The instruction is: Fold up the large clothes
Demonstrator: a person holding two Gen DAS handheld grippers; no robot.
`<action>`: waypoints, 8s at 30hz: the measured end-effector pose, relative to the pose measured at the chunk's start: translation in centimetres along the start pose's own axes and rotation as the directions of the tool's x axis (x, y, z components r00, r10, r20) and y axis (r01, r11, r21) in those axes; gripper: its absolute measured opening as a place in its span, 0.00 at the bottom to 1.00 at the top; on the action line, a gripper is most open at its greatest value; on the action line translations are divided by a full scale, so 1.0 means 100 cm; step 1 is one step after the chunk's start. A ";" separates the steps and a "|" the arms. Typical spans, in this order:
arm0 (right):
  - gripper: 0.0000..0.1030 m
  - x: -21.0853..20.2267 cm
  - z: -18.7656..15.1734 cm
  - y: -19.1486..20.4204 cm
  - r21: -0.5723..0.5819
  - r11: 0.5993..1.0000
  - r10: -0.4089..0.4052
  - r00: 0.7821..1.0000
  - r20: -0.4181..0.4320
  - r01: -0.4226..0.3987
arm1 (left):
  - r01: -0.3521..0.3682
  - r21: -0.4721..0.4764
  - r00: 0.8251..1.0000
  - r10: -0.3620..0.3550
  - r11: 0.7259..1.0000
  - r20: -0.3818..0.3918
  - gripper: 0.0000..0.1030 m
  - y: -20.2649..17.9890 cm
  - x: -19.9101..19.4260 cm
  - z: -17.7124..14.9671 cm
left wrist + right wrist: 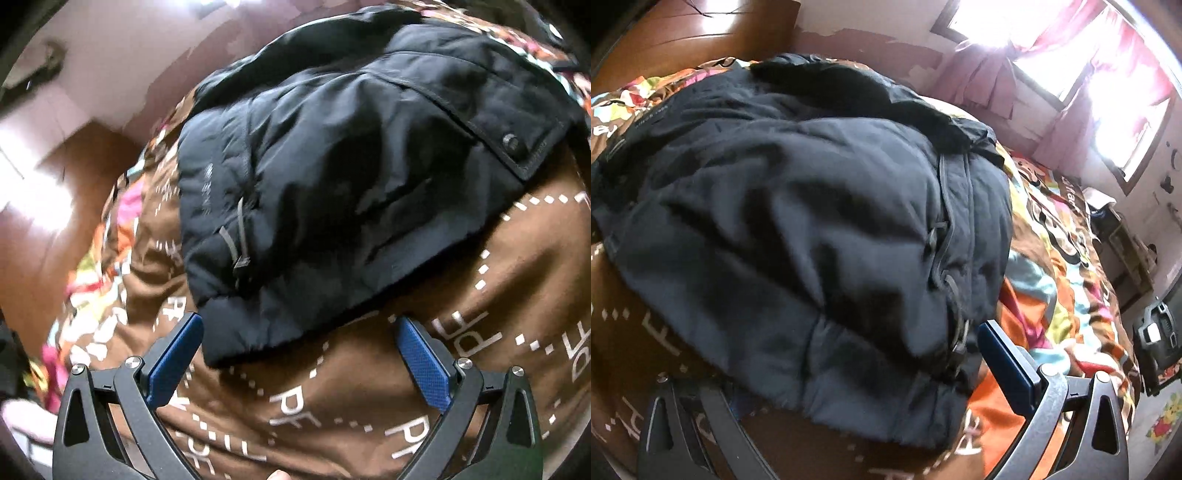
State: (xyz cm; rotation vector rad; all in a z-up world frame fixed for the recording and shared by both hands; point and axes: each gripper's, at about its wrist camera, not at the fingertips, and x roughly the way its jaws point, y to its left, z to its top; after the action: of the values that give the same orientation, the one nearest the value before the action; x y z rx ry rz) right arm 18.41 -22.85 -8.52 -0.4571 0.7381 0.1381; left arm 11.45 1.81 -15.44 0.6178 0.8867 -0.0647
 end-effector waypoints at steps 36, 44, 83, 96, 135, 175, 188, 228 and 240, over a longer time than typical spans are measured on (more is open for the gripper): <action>0.93 -0.052 0.061 -0.038 0.144 0.985 0.074 0.988 0.138 -0.094 | -0.234 -0.147 0.955 0.255 0.961 0.151 0.79 0.057 -0.019 0.049; 0.83 -0.023 -0.003 -0.010 0.221 0.973 0.071 0.997 -0.003 -0.068 | -0.203 -0.167 0.953 0.233 0.965 0.192 0.62 0.053 -0.037 0.064; 0.08 -0.182 0.019 -0.052 0.412 0.872 0.063 0.896 0.440 -0.264 | -0.084 -0.258 0.904 0.182 0.963 0.386 0.07 0.072 -0.162 0.048; 0.07 -0.280 0.006 -0.038 0.246 0.931 0.062 0.780 0.623 -0.271 | -0.084 -0.288 0.861 0.215 0.954 0.460 0.07 0.097 -0.239 0.023; 0.06 -0.070 0.167 -0.098 0.277 0.958 -0.066 0.873 0.483 -0.081 | 0.022 -0.300 0.930 0.091 0.954 0.357 0.06 0.175 -0.055 0.224; 0.46 0.067 0.203 -0.139 0.305 0.949 -0.018 0.957 0.289 -0.074 | 0.242 -0.480 0.937 -0.075 0.843 0.340 0.84 0.227 0.046 0.269; 0.95 -0.030 0.176 -0.137 0.240 0.942 0.120 0.901 0.417 -0.237 | 0.317 -0.277 0.877 -0.170 0.907 0.449 0.85 0.187 -0.026 0.236; 1.00 0.121 0.193 -0.080 0.335 0.887 0.302 0.948 0.105 -0.319 | 0.324 -0.251 0.939 -0.277 0.912 0.203 0.95 0.140 0.085 0.280; 1.00 0.152 0.221 -0.102 0.398 0.874 0.311 0.950 -0.018 -0.278 | 0.421 -0.285 0.905 -0.380 0.861 0.190 0.99 0.177 0.122 0.307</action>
State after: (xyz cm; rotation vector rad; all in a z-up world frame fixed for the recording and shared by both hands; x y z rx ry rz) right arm 46.08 -22.65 -0.87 0.0378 0.8908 0.2533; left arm 46.27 2.48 -1.56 0.1128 0.8672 -0.3284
